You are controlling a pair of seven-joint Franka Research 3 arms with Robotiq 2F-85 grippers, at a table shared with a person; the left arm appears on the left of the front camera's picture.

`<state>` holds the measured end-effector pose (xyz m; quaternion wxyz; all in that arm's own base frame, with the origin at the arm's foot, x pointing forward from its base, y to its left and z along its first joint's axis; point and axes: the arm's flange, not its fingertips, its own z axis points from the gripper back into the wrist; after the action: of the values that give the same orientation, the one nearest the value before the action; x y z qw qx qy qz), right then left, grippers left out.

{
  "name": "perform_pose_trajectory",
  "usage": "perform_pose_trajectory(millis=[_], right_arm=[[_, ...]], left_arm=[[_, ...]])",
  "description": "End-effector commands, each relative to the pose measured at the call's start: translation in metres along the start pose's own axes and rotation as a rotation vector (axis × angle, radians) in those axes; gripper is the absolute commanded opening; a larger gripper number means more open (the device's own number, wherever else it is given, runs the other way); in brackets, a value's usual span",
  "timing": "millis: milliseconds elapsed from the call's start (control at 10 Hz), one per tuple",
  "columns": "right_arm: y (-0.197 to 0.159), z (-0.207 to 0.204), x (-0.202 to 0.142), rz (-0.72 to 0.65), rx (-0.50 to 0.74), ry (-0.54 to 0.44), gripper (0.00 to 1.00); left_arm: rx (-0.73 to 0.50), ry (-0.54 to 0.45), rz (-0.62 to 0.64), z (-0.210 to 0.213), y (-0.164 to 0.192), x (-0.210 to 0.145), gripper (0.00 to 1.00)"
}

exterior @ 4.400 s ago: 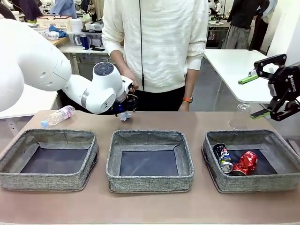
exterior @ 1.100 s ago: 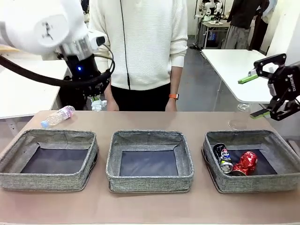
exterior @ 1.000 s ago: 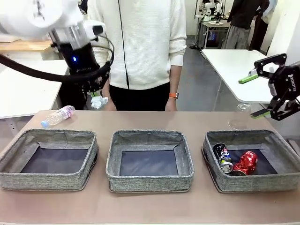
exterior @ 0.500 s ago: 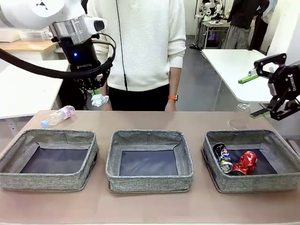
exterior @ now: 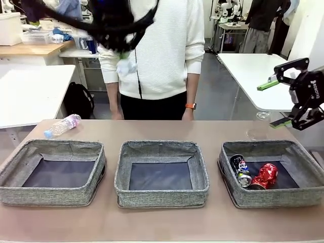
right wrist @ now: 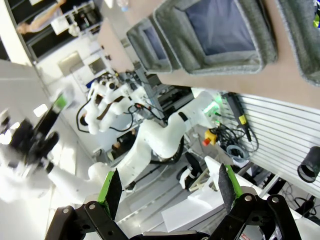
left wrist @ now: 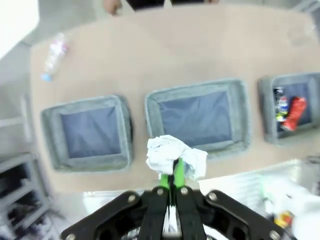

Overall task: Sort the waste into the appropriate baskets.
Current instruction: Pick up the waste item pointed out by the person.

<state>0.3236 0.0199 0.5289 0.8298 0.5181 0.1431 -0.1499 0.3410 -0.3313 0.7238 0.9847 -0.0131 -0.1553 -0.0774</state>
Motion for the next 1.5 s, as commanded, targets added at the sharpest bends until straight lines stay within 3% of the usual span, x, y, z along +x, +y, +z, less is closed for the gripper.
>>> perform_pose_trajectory(millis=[0,400,800,900,1400], right_arm=[[0.004,0.001,-0.002,-0.020,0.015,0.008,1.00],[0.004,0.001,-0.002,-0.020,0.015,0.008,1.00],[0.004,0.001,-0.002,-0.020,0.015,0.008,1.00],[0.004,0.001,-0.002,-0.020,0.015,0.008,1.00],[0.004,0.001,-0.002,-0.020,0.015,0.008,1.00]], left_arm=[[0.044,0.007,-0.049,0.022,-0.042,0.044,0.01],[0.012,-0.020,-0.087,0.044,-0.088,0.052,0.01],[0.040,0.012,-0.017,0.031,-0.092,0.056,0.01],[0.004,0.008,-0.105,0.022,-0.088,0.045,0.01],[0.004,0.008,-0.105,0.022,-0.088,0.045,0.01]])
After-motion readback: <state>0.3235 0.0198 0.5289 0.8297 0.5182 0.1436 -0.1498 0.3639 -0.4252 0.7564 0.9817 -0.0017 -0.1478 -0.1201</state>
